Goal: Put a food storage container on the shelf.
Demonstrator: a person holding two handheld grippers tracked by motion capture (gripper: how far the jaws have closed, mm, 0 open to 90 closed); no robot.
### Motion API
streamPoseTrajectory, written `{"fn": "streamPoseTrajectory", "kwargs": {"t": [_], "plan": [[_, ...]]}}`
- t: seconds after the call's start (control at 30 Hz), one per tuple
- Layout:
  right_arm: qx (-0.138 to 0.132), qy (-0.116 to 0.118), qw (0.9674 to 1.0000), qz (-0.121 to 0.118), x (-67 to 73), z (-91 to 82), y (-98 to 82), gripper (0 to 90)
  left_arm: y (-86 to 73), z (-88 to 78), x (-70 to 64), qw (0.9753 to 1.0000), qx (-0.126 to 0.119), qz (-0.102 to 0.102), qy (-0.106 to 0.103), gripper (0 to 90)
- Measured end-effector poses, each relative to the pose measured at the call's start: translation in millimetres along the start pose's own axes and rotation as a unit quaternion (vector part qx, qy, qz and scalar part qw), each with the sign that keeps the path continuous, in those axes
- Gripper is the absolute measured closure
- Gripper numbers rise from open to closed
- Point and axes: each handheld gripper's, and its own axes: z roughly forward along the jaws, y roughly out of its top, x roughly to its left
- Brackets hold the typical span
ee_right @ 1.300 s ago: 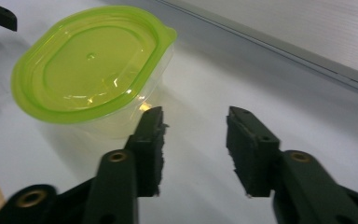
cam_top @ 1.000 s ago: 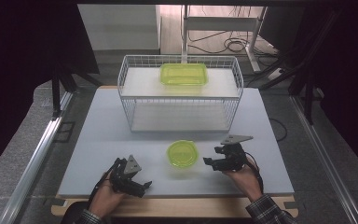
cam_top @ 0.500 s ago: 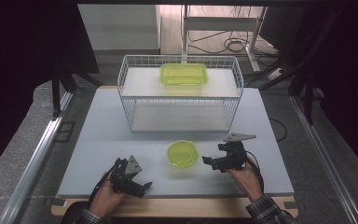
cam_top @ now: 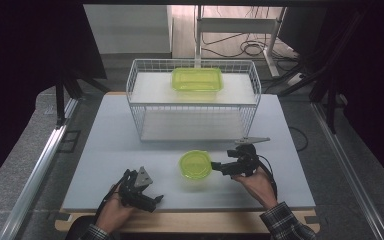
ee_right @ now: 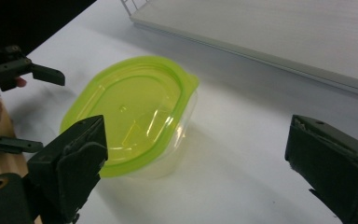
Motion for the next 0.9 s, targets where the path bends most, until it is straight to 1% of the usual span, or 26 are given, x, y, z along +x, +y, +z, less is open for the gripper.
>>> {"fn": "streamPoseTrajectory", "kwargs": {"t": [0.07,0.2,0.27,0.33,0.4,0.43,0.53,0.63,0.7,0.77,0.8,0.83,0.87,0.9], "plan": [[0.006,0.007,0.9999,0.006,-1.0,0.9,2.8,7.2,0.1,0.0,0.0,1.0000,0.000,0.000,0.000,1.8],[0.012,0.014,0.9997,0.018,-2.2,1.8,7.4,16.4,0.4,0.4,-0.5,1.0000,0.001,0.001,0.000,1.9],[0.013,0.024,0.9993,0.024,-3.4,2.4,9.0,22.1,0.5,0.5,-0.6,1.0000,0.001,0.001,0.000,1.8],[0.013,0.040,0.9984,0.037,-6.1,4.0,10.9,28.5,0.4,0.5,-0.5,1.0000,0.001,0.001,0.000,1.8],[0.015,0.054,0.9972,0.050,-8.8,7.0,12.5,33.9,0.3,0.5,-0.5,1.0000,0.001,0.001,0.000,1.9],[0.015,0.058,0.9967,0.056,-9.4,8.3,13.2,36.3,0.2,0.4,-0.5,1.0000,0.001,0.002,0.000,1.9],[0.030,0.072,0.9941,0.075,-12.1,16.2,15.3,43.8,0.2,0.2,-0.6,1.0000,0.001,0.002,-0.001,1.9],[0.043,0.076,0.9925,0.085,-13.5,23.9,15.2,50.3,0.1,0.2,-0.6,1.0000,0.001,0.003,-0.001,1.9],[0.047,0.079,0.9911,0.096,-15.8,27.3,14.8,54.6,0.1,0.2,-0.7,1.0000,0.002,0.004,-0.001,2.0],[0.049,0.090,0.9889,0.108,-18.7,29.4,14.5,58.3,0.1,0.3,-0.9,1.0000,0.002,0.004,-0.002,2.0],[0.052,0.097,0.9869,0.118,-20.6,30.8,14.3,60.1,0.1,0.4,-1.0,1.0000,0.002,0.005,-0.002,2.0],[0.052,0.100,0.9861,0.123,-21.6,31.9,14.0,62.1,0.2,0.6,-1.1,1.0000,0.003,0.005,-0.002,2.0],[0.056,0.104,0.9846,0.129,-22.9,33.7,13.4,63.8,0.2,0.6,-1.2,1.0000,0.004,0.006,-0.002,2.0],[0.056,0.104,0.9846,0.129,-22.9,33.7,13.4,63.8,0.2,0.6,-1.2,1.0000,0.004,0.006,-0.002,2.0]]}}
